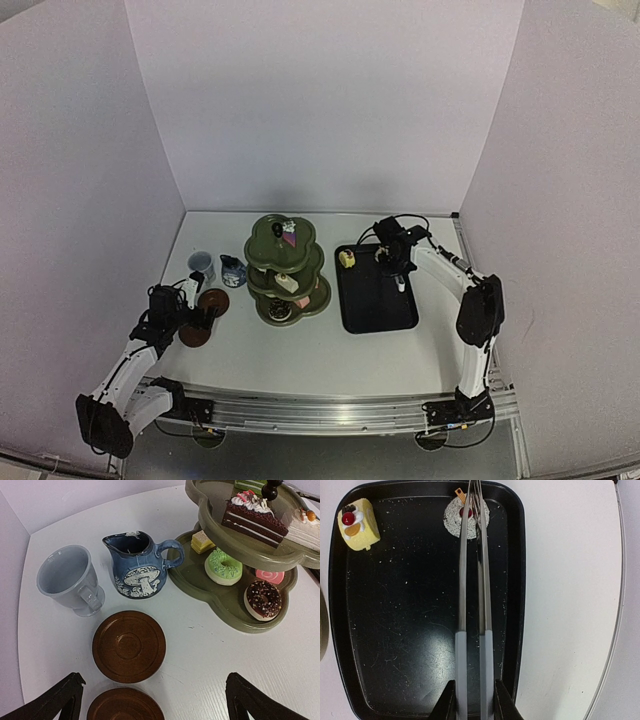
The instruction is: Serve the afternoon tea
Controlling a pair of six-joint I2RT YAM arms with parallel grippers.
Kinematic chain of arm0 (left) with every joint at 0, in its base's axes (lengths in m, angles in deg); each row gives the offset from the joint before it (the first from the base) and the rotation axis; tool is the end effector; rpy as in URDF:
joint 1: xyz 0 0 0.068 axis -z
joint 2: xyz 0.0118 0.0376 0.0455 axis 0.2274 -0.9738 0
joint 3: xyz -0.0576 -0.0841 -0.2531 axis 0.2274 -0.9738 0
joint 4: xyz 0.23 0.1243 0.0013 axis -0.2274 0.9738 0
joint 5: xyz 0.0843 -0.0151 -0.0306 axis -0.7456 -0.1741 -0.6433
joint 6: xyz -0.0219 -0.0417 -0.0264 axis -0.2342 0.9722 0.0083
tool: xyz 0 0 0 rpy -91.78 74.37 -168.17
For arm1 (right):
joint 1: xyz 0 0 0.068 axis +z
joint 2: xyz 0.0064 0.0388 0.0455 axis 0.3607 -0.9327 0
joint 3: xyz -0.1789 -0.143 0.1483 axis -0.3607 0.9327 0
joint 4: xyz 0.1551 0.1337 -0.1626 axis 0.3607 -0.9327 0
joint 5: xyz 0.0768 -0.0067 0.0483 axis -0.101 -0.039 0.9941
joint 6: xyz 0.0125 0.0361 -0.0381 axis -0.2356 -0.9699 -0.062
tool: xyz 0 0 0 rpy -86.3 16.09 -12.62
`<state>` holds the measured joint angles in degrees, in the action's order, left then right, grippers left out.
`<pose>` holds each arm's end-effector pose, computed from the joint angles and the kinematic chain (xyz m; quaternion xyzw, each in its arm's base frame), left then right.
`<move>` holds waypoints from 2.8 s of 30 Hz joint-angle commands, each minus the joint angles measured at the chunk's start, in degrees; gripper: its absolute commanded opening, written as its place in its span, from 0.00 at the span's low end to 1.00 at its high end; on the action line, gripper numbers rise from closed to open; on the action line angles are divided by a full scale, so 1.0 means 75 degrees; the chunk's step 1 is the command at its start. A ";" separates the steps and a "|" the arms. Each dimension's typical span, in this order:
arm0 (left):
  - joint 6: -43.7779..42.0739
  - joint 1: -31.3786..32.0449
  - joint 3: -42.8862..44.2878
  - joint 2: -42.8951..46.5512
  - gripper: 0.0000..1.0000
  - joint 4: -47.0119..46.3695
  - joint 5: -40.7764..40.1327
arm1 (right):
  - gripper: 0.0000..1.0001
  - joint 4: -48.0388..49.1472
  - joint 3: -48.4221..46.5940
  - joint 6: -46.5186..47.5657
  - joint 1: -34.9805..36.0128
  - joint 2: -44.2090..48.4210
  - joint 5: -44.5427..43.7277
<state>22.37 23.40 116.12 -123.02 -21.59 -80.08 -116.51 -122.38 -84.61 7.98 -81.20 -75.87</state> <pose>0.1845 -0.0392 0.2224 0.2072 0.8614 -0.0651 0.4591 0.3763 0.1949 0.2564 -0.0794 0.9645 -0.0961 0.2327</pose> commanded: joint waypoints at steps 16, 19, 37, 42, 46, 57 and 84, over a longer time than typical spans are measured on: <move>-0.0037 -0.0037 0.0230 0.0021 1.00 -0.0161 0.0001 | 0.22 -0.0016 -0.0138 -0.0351 -0.0040 0.0250 0.0019; -0.0034 -0.0040 0.0230 0.0020 1.00 -0.0163 0.0002 | 0.22 -0.0005 -0.0172 -0.0387 -0.0044 0.0323 -0.0040; -0.0030 -0.0037 0.0231 0.0004 1.00 -0.0159 0.0036 | 0.22 0.0199 -0.0138 -0.0386 -0.0042 0.0724 -0.0080; -0.0032 -0.0037 0.0230 0.0010 1.00 -0.0158 0.0044 | 0.22 0.0254 -0.0087 -0.0422 -0.0029 0.0641 0.0292; -0.0033 -0.0041 0.0230 0.0010 1.00 -0.0150 0.0049 | 0.23 0.0277 -0.0026 -0.0460 -0.0036 0.0526 0.0381; -0.0036 -0.0038 0.0231 0.0008 1.00 -0.0165 0.0038 | 0.23 0.0289 0.0144 -0.0466 -0.0031 0.0361 0.0427; -0.0035 -0.0042 0.0218 -0.0038 1.00 -0.0166 0.0037 | 0.23 0.0251 0.0436 -0.0253 0.0080 0.0218 0.0395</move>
<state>22.35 23.40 116.12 -123.04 -21.59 -80.05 -115.15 -119.32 -86.91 7.92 -78.88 -72.46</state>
